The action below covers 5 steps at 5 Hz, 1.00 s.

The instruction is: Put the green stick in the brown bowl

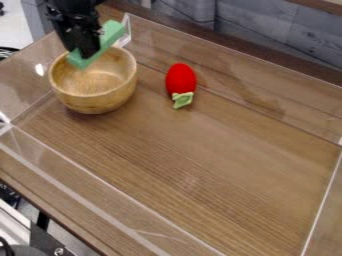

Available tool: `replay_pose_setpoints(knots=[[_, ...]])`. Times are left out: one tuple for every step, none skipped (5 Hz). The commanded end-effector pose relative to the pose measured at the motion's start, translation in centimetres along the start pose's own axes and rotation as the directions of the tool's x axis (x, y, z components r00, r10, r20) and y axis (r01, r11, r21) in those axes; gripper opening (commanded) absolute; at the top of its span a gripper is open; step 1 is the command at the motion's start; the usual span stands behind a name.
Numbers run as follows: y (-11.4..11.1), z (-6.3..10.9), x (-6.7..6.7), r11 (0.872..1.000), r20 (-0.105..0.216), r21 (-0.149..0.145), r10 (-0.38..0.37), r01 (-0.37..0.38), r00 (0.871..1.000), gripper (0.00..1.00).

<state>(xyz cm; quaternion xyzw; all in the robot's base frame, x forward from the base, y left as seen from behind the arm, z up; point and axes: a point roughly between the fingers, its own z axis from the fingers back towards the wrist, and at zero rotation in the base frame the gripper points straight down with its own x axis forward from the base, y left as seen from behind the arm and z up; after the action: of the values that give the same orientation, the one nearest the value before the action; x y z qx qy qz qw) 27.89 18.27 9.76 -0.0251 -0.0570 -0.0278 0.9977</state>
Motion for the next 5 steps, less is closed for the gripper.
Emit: replay_pose_setpoints(knots=[[0.7,1.5,0.5,0.999,0.059,0.028,-0.025,0.023,0.998,0.00],[0.0,1.6,1.1,0.999,0.077,0.019,-0.035,0.034,0.996,0.00],[-0.8,1.6,1.6,0.999,0.095,0.010,-0.044,0.044,0.995,0.00],[-1.0,0.7,2.5,0.996,0.107,0.000,-0.088,0.089,0.990,0.00],[-0.4,-0.4,3.2,0.992,0.112,-0.013,-0.122,0.124,0.986,0.00]])
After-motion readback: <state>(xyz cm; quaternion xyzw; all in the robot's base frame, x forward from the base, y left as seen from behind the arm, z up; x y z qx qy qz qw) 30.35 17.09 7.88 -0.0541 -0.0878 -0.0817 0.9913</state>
